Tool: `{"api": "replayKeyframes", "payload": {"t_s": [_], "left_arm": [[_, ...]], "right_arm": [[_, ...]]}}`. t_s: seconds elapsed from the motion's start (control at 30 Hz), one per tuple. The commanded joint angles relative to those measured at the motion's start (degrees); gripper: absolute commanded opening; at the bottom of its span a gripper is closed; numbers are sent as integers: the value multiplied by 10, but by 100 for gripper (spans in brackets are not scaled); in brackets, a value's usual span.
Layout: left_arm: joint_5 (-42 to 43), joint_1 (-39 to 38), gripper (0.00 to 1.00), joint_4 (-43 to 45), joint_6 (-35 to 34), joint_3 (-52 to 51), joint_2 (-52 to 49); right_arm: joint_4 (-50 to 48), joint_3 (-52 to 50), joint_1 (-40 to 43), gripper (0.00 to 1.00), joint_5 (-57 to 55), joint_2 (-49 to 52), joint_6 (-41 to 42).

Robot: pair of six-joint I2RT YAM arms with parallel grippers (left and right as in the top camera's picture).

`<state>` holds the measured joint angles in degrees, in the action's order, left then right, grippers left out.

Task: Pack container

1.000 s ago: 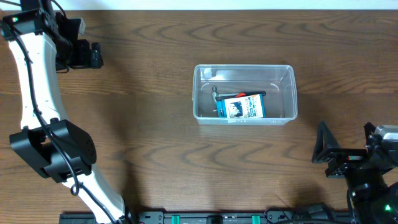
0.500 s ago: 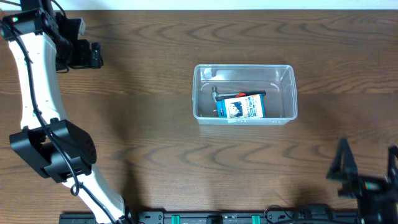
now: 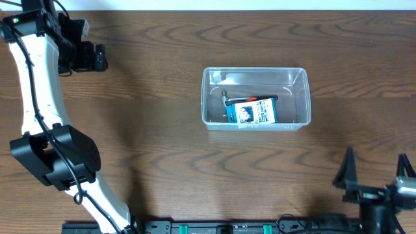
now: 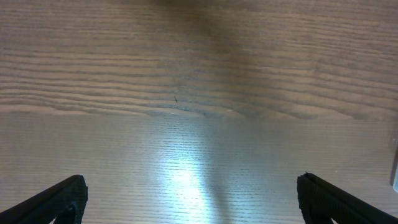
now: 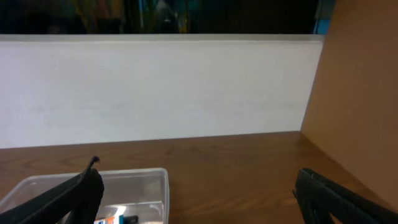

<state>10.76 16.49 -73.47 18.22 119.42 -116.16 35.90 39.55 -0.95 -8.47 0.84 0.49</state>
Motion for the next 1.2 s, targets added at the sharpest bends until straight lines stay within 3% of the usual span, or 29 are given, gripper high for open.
{"api": "replayKeyframes", "payload": {"t_s": [0.0, 0.2, 0.67, 0.87, 1.07, 1.17], "left_arm": [[5, 2, 98, -2, -1, -4, -7], [5, 2, 98, -2, -1, -4, -7], [5, 2, 98, -2, -1, -4, -7], [5, 2, 98, -2, -1, -4, -7], [5, 2, 98, -2, -1, -4, -7], [5, 2, 98, -2, -1, -4, -7]], "right_arm": [[-30, -35, 5, 99, 11, -5, -14], [-118, -122, 6, 99, 30, -5, -14], [-425, -384, 7, 99, 30, -5, -14], [-415, -392, 7, 99, 36, -5, -14], [-316, -392, 7, 99, 37, -5, -14], [-320, -392, 7, 99, 42, -5, -14]]}}
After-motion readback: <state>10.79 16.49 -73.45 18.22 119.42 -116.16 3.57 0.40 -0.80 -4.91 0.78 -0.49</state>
